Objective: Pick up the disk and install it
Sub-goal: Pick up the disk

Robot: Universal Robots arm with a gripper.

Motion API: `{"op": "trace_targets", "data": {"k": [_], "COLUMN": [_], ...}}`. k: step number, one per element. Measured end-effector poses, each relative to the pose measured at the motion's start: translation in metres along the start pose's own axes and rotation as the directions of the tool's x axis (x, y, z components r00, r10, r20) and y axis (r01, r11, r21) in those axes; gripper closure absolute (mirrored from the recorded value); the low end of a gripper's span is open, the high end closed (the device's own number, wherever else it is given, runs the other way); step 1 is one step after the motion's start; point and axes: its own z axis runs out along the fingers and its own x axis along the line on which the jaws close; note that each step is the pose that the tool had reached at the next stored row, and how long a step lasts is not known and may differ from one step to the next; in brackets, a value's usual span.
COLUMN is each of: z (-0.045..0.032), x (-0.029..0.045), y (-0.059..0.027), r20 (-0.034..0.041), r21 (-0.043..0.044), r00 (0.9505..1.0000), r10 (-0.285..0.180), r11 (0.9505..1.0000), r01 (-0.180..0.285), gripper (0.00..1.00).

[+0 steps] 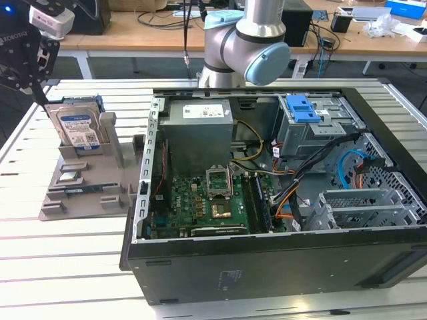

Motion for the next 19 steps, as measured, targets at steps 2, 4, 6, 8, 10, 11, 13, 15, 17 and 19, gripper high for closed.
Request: {"op": "trace_targets", "data": {"k": [2,4,6,8,10,11,13,15,17,19], "z": [0.0000,0.0000,0.0000,0.0000,0.0000,0.0000,0.0000,0.0000,0.0000,0.0000], "x": [0.0000,0.0000,0.0000,0.0000,0.0000,0.0000,0.0000,0.0000,0.0000,0.0000], "y": [0.0000,0.0000,0.0000,0.0000,0.0000,0.0000,0.0000,0.0000,0.0000,0.0000], "r20": [-0.0006,-0.0013,-0.0020,-0.0028,-0.0035,-0.0039,-0.0046,-0.0056,-0.0067,-0.0076], "r21": [0.0002,0.0003,0.0004,0.0006,0.0007,0.0008,0.0008,0.0009,0.0009,0.0009], "r00": [0.9998,0.9991,0.9978,0.9958,0.9933,0.9915,0.9881,0.9826,0.9751,0.9685], "r10": [-0.021,-0.043,-0.067,-0.092,-0.116,-0.130,-0.154,-0.186,-0.222,-0.249], "r11": [0.9998,0.9991,0.9978,0.9958,0.9933,0.9915,0.9881,0.9826,0.9751,0.9686], "r01": [0.021,0.043,0.067,0.092,0.116,0.130,0.154,0.186,0.222,0.249], "gripper": [0.89,0.89,0.89,0.89,0.89,0.89,0.89,0.89,0.89,0.89]}}
